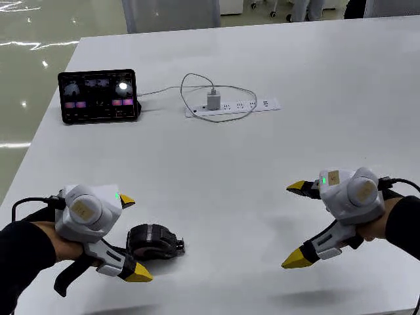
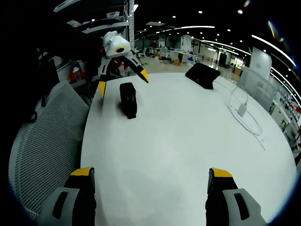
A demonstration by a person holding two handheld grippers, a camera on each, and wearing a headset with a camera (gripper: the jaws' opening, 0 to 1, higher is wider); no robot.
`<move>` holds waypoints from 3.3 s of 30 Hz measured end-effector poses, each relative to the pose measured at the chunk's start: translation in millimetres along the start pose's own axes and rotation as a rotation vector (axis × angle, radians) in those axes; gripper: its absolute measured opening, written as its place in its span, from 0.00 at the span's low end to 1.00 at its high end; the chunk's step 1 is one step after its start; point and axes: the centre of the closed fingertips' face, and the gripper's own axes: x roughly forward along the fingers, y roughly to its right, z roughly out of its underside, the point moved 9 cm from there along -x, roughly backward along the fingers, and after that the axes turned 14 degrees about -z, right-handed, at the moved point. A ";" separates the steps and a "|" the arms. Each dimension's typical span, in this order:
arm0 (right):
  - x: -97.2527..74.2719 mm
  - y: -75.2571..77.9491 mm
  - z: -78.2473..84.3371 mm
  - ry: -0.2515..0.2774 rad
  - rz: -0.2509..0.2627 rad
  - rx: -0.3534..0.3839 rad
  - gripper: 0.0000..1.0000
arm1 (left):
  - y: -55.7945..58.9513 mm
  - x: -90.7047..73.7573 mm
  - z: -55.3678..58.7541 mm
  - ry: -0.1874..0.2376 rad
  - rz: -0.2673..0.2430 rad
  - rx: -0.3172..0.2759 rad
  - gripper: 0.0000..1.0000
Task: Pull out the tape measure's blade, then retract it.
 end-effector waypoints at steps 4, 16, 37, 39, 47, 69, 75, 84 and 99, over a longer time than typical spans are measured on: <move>11.5 1.0 -8.2 0.003 -0.022 0.001 0.99 | 4.5 3.8 -1.9 -0.023 0.035 0.011 0.93; 40.8 2.2 -31.9 0.065 -0.087 -0.050 0.99 | 8.2 11.9 -4.9 -0.062 0.053 0.065 0.85; 96.4 9.5 -71.1 0.050 -0.132 -0.085 0.99 | 7.6 28.0 -11.8 -0.122 0.063 0.120 0.69; 100.9 9.8 -74.5 0.050 -0.137 -0.083 0.99 | 8.3 29.7 -11.6 -0.122 0.065 0.130 0.65; 117.7 7.5 -80.7 0.043 -0.157 -0.096 0.99 | 11.0 33.8 -9.2 -0.142 0.069 0.175 0.52; 132.4 9.1 -85.0 0.013 -0.143 -0.116 0.80 | 9.3 35.8 -9.0 -0.137 0.077 0.204 0.36; 146.4 7.3 -85.6 -0.002 -0.159 -0.117 0.68 | 10.1 35.9 -8.1 -0.129 0.062 0.198 0.36; 160.5 5.6 -89.0 -0.032 -0.185 -0.148 0.52 | 8.7 37.0 -6.3 -0.126 0.072 0.175 0.37; 170.4 6.8 -93.6 -0.038 -0.188 -0.139 0.25 | 8.5 37.2 -4.2 -0.100 0.070 0.144 0.37</move>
